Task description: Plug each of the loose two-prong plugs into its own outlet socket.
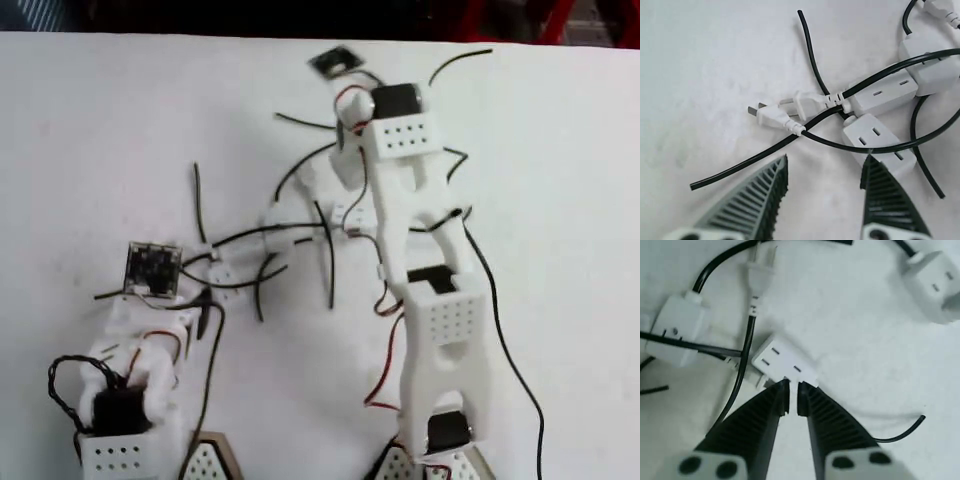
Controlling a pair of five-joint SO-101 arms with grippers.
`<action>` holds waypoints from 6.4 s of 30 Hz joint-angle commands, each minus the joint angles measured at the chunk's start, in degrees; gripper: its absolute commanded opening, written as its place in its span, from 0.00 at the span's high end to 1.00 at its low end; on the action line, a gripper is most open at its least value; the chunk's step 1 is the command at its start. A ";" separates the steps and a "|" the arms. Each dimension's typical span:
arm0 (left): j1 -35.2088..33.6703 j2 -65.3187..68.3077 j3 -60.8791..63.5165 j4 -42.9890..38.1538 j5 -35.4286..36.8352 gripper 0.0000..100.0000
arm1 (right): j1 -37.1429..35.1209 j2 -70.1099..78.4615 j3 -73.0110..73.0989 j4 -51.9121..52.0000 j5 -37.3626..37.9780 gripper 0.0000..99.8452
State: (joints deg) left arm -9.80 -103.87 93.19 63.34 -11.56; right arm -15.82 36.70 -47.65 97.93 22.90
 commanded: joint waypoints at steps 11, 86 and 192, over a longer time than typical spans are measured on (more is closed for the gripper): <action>-0.13 -0.22 -0.35 -1.32 -0.44 0.76 | -7.87 -12.44 25.67 -4.79 20.48 0.87; -0.13 -0.22 -0.26 -1.32 -0.44 0.76 | 2.86 -52.97 57.67 -0.22 22.33 0.98; -0.13 -0.22 -0.26 -1.32 -0.44 0.76 | 6.11 -18.51 55.65 -18.33 4.57 0.93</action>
State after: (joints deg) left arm -9.80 -103.87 93.19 63.34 -11.56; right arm -9.49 17.89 9.67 79.03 26.77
